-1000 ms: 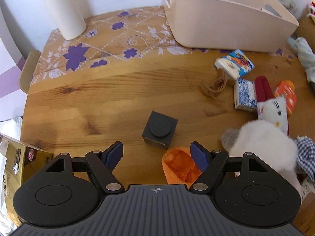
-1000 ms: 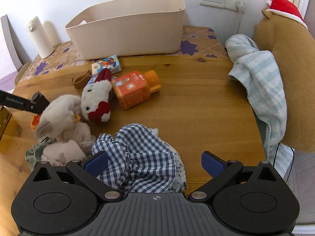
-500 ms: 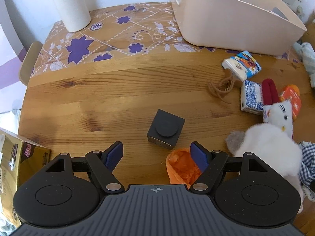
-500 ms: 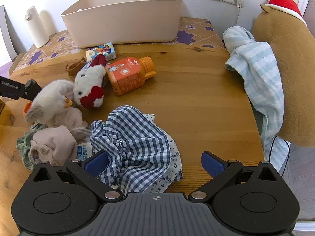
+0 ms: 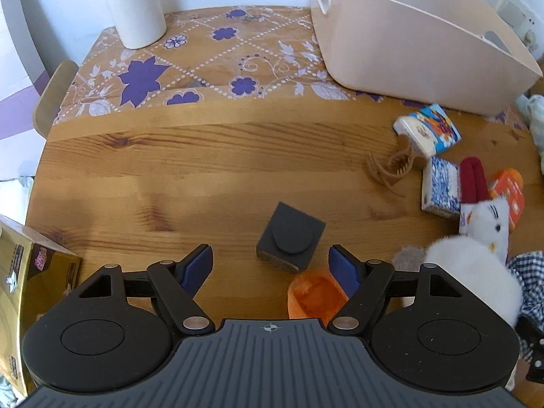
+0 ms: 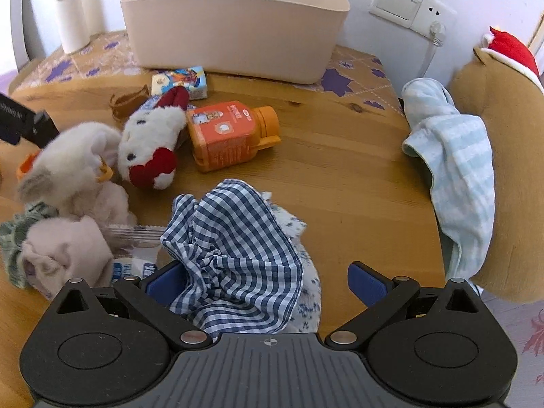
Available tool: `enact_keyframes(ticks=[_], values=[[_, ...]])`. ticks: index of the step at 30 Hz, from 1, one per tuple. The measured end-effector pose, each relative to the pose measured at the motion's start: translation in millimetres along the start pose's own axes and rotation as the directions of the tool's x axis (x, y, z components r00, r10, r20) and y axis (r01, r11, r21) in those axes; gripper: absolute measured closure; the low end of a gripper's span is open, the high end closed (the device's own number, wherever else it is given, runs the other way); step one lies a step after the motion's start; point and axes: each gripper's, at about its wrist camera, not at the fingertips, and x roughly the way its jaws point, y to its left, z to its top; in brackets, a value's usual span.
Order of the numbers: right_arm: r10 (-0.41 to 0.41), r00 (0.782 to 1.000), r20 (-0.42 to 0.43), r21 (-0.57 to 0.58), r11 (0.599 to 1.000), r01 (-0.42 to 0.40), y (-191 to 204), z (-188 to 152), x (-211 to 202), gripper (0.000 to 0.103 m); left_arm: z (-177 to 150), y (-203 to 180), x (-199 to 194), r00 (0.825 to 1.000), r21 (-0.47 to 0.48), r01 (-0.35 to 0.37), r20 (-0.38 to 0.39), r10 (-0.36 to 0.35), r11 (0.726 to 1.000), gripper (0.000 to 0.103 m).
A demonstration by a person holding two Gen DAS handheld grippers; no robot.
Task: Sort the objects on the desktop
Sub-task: 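Grasp the black cube with left tool while right grasps the gingham cloth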
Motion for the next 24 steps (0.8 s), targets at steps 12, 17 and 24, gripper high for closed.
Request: enact_keyframes(ticks=[12, 17, 24], values=[[-0.022, 0.999, -0.038, 0.041, 0.999, 0.023, -13, 2, 25, 0.0, 4, -9, 9, 0.997, 0.104, -0.043, 0.068, 0.036, 0.994, 0.028], [-0.004, 1.0, -0.022, 0.068, 0.998, 0.006, -20, 2, 26, 0.006, 2, -10, 14, 0.998, 0.133, -0.057, 0.04, 0.052, 0.989, 0.056], [0.049, 0.999, -0.007, 0.068, 0.997, -0.048, -21, 6, 25, 0.048, 2, -13, 12, 0.998, 0.149, -0.037, 0.046, 0.03, 0.988, 0.071]])
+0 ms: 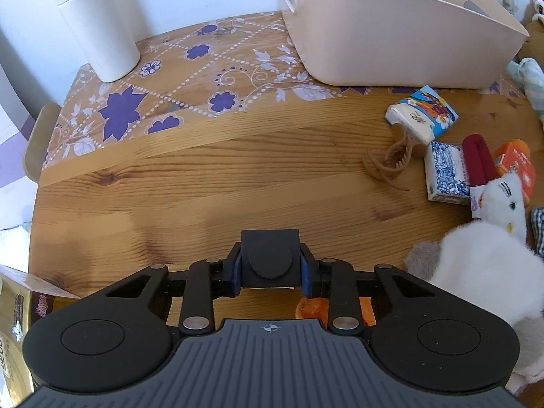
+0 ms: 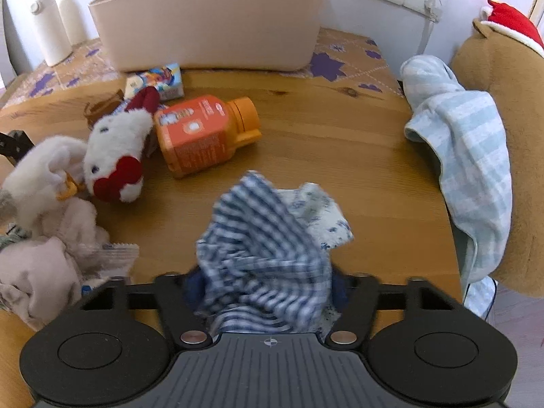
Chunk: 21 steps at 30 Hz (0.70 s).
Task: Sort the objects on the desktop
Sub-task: 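Grasp the black cube with left tool while right grasps the gingham cloth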
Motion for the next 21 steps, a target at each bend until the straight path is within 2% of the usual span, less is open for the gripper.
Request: enact_keyframes(ticks=[2, 7, 13, 21], values=[[-0.005, 1.0, 0.004, -0.004, 1.0, 0.005, 0, 2, 0, 0.059, 0, 0, 0, 1.0, 0.001, 0.006, -0.001, -0.006, 1.0, 0.071], [0.007, 1.0, 0.02, -0.003, 1.0, -0.007, -2, 7, -2, 0.068, -1, 0, -2, 1.0, 0.002, 0.023, -0.007, -0.023, 1.0, 0.071], [0.012, 0.999, 0.034, 0.004, 1.0, -0.012, -4, 12, -7, 0.07, 1, 0, -13, 0.999, -0.014, 0.034, 0.023, -0.033, 0.999, 0.071], [0.028, 0.995, 0.093, 0.035, 0.999, -0.032, -12, 22, -22, 0.072, 10, -7, -33, 0.997, -0.027, 0.052, 0.062, -0.05, 0.998, 0.071]])
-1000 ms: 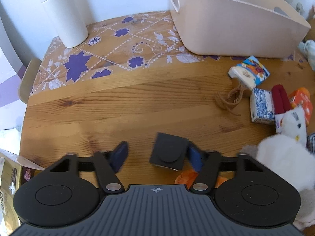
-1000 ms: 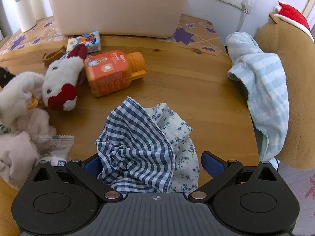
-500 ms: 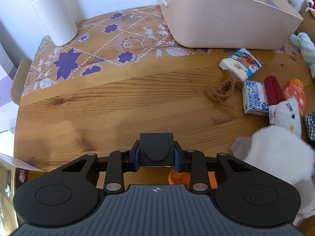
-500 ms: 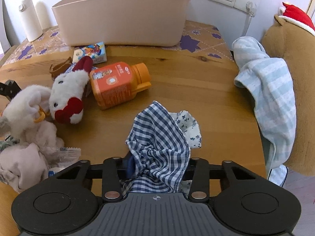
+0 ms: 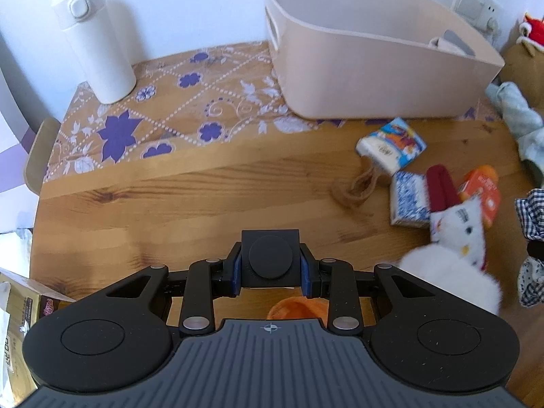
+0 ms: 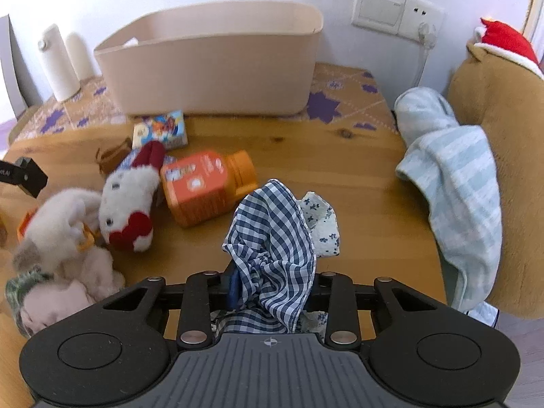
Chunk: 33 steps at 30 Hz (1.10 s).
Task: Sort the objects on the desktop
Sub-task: 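Grasp the black cube with left tool while right grasps the gingham cloth, then lift the black cube and gingham cloth toward the cream bin with both tools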
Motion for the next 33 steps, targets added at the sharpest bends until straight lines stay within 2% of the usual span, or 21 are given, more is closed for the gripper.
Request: enact_keyframes(ticks=[7, 14, 28, 33], values=[[0.007, 0.998, 0.069, 0.015, 1.0, -0.008, -7, 16, -16, 0.072, 11, -21, -20, 0.997, 0.063, 0.0, 0.077, -0.005, 0.998, 0.071], [-0.005, 0.992, 0.126, -0.002, 1.0, 0.005, -12, 40, -24, 0.072, 36, -35, -40, 0.988, 0.079, 0.018, 0.149, -0.029, 0.997, 0.071], [0.003, 0.961, 0.277, -0.048, 0.999, 0.01, -9, 114, -43, 0.072, 98, -36, -66, 0.962, 0.064, 0.019, 0.272, -0.036, 0.998, 0.071], [0.027, 0.95, 0.311, -0.036, 0.999, -0.017, -6, 139, -46, 0.072, 120, -35, -74, 0.947, 0.073, 0.01, 0.32, -0.033, 0.997, 0.071]])
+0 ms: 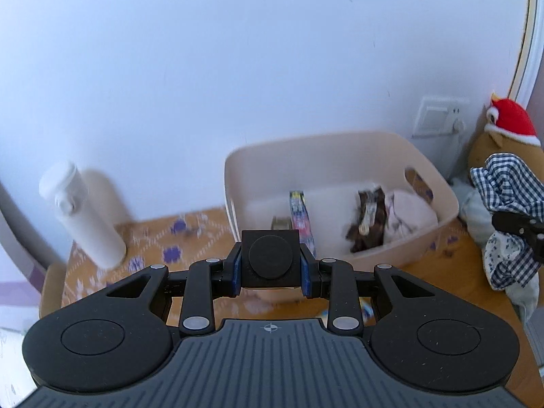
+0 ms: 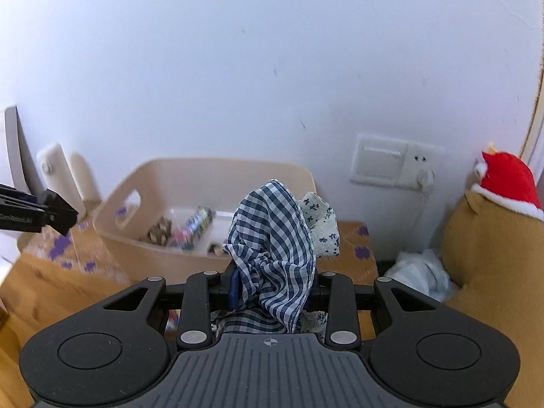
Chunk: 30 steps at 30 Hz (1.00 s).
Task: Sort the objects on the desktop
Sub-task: 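Lift the black cube and gingham cloth toward the cream bin with both tools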
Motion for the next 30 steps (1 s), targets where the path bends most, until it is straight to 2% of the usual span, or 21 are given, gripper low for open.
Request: enact_keyframes(ticks=[5, 15, 23, 30], values=[[0.005, 1.0, 0.022, -0.06, 0.998, -0.004, 10, 20, 10, 0.072, 25, -1, 4, 0.999, 0.005, 0.0, 0.046, 0.0, 1.0, 0.071], [0.014, 0.997, 0.073, -0.08, 0.997, -0.008, 33, 59, 44, 0.072, 59, -19, 30, 0.996, 0.025, 0.022, 0.08, -0.024, 0.999, 0.071], [0.002, 0.998, 0.061, -0.105, 0.994, 0.005, 46, 69, 81, 0.072, 57, -20, 76, 1.0, -0.005, -0.011, 0.014, 0.011, 1.0, 0.071], [0.01, 1.0, -0.006, -0.072, 0.997, -0.011, 44, 57, 109, 0.072, 46, -20, 110, 0.998, 0.003, -0.028, -0.052, 0.028, 1.0, 0.071]])
